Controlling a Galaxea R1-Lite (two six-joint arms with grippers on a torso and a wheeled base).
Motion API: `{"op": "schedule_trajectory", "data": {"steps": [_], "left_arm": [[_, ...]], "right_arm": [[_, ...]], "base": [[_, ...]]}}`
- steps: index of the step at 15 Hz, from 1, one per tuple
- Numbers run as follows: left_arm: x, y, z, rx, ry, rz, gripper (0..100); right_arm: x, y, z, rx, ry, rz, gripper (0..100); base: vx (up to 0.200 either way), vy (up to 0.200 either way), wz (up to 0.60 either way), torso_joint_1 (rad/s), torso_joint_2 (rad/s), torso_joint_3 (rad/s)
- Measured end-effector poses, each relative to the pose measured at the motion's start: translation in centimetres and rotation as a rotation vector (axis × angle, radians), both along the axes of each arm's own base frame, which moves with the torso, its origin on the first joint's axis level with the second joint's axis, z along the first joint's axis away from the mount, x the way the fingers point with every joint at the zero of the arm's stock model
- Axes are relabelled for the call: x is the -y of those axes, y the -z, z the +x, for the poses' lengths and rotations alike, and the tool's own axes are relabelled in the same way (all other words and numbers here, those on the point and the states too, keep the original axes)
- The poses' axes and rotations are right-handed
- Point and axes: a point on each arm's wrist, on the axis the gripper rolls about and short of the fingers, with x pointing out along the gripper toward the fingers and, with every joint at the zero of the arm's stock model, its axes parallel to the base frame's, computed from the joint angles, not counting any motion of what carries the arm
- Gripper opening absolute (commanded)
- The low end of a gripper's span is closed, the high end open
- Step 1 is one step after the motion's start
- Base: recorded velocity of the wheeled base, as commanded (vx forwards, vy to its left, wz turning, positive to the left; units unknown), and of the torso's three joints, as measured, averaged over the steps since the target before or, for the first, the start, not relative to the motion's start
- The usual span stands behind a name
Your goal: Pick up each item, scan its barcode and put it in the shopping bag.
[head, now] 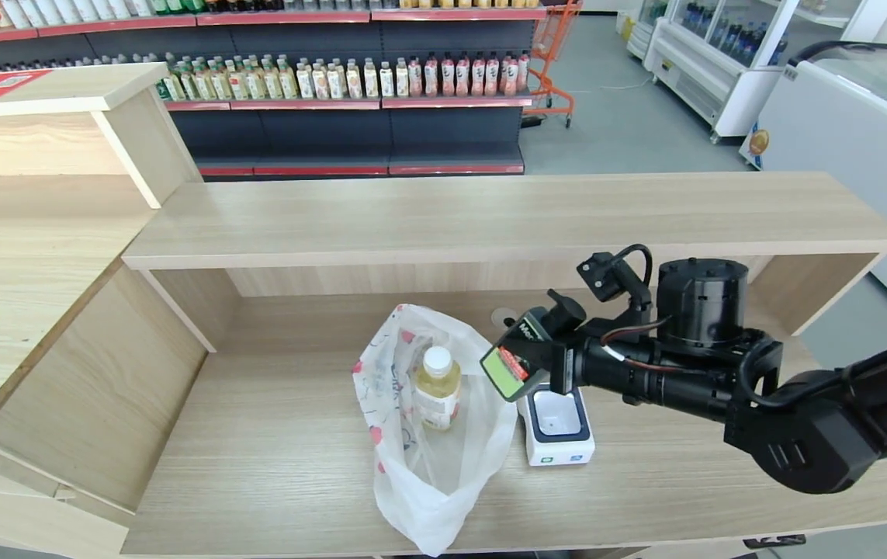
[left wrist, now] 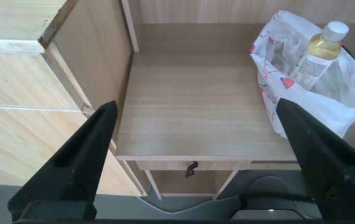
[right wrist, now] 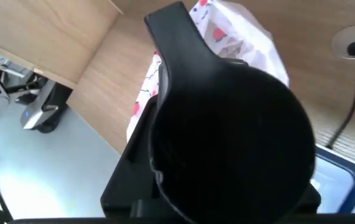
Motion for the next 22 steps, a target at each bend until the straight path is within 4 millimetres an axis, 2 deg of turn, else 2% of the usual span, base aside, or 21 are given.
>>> {"op": "schedule_trajectory", "data": {"steps": [6,11,17,22], "left_arm": [[0.0,0.0,0.0,0.001,-0.001,-0.001,100],[0.0,0.0,0.0,0.001,-0.001,-0.001,100],[0.0,0.0,0.0,0.001,-0.001,-0.001,100],[0.0,0.0,0.0,0.0,-0.001,-0.001,100]], "right_arm": [[-3.6,3.8,0.6,0.003,-0.097,-0.084,0],[-5.0,6.6,1.6,0.125,-0.199,-0.162,0],[-6.4,11.0,2.5,0.242,-0.336,-0.287,0],[-8.0,13.1,4.1,0.319,-0.365,-0.333,0]], "base": [[0.0,0.0,0.0,0.0,0.0,0.0],[0.0,0.0,0.0,0.0,0.0,0.0],[0.0,0.0,0.0,0.0,0.0,0.0],[0.0,0.0,0.0,0.0,0.0,0.0]]}}
